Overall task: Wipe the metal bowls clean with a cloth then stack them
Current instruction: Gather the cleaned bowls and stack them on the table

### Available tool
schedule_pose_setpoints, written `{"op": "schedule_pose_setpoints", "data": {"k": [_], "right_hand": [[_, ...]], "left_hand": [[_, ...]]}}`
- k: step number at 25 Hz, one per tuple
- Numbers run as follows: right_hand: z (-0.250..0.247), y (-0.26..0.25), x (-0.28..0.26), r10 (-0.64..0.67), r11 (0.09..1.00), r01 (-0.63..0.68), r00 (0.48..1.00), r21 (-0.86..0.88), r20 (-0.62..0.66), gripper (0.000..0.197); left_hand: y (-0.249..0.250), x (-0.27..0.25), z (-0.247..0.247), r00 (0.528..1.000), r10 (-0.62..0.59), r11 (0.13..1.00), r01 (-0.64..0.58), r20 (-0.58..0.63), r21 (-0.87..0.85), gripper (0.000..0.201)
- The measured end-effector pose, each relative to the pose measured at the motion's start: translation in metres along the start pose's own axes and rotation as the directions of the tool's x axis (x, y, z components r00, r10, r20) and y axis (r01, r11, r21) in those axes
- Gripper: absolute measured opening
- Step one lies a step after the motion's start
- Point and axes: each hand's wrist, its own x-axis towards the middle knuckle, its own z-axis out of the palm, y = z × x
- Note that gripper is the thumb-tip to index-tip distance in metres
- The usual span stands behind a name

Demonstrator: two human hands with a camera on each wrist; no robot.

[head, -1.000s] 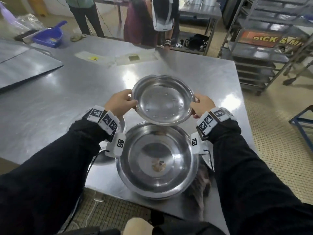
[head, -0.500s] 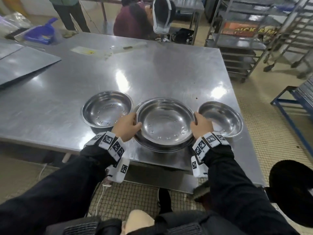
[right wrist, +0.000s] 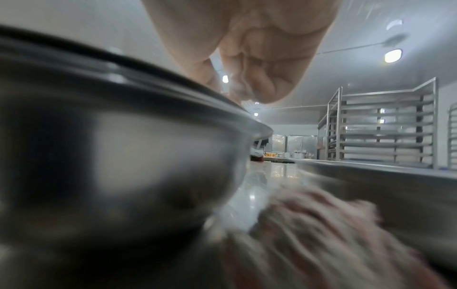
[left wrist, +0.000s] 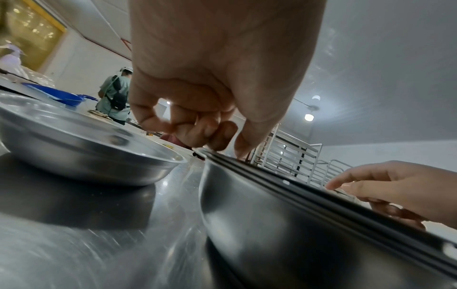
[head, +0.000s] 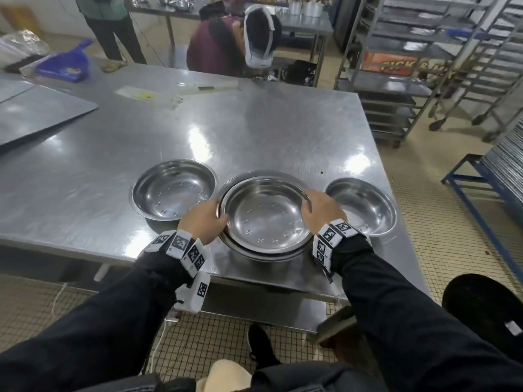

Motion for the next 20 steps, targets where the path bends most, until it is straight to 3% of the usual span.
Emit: {"op": "schedule_pose_setpoints", "data": {"k": [3,5,9,12,15,18,20], "right_hand": [[-0.004,-0.025,0.023,-0.118,0.972,0.111,0.993,0.206,0.019,0.032],[0.001,-0.049,0.047,-0.186,0.958,0.162,0.979,0.235,0.085,0.031],[0.015,-0.100,0.092,-0.224,0.972,0.186,0.915,0.140,0.335,0.037],[0.038,-0.131,0.125,-0.246,0.969,0.227,0.869,0.096,0.429,0.042],[0.064,-0.164,0.162,-0.259,0.949,0.314,0.830,-0.030,0.493,0.045],[0.083,-0.181,0.193,-0.223,0.863,0.453,0.737,-0.222,0.637,0.042],[0.086,-0.191,0.206,-0.185,0.779,0.546,0.669,-0.307,0.720,0.034]], "left_hand": [[-0.010,0.004,-0.016,0.995,-0.087,0.990,0.080,-0.055,-0.116,0.044],[-0.028,0.011,-0.029,0.979,-0.191,0.973,0.179,-0.071,-0.145,0.050],[-0.073,0.022,-0.051,0.910,-0.401,0.910,0.381,-0.108,-0.164,0.051],[-0.102,0.025,-0.054,0.855,-0.509,0.855,0.491,-0.095,-0.167,0.049],[-0.126,0.029,-0.052,0.759,-0.651,0.748,0.635,-0.026,-0.191,0.063],[-0.134,0.034,-0.047,0.697,-0.711,0.677,0.713,0.087,-0.182,0.069],[-0.139,0.039,-0.039,0.690,-0.715,0.660,0.720,0.116,-0.217,0.054]]}}
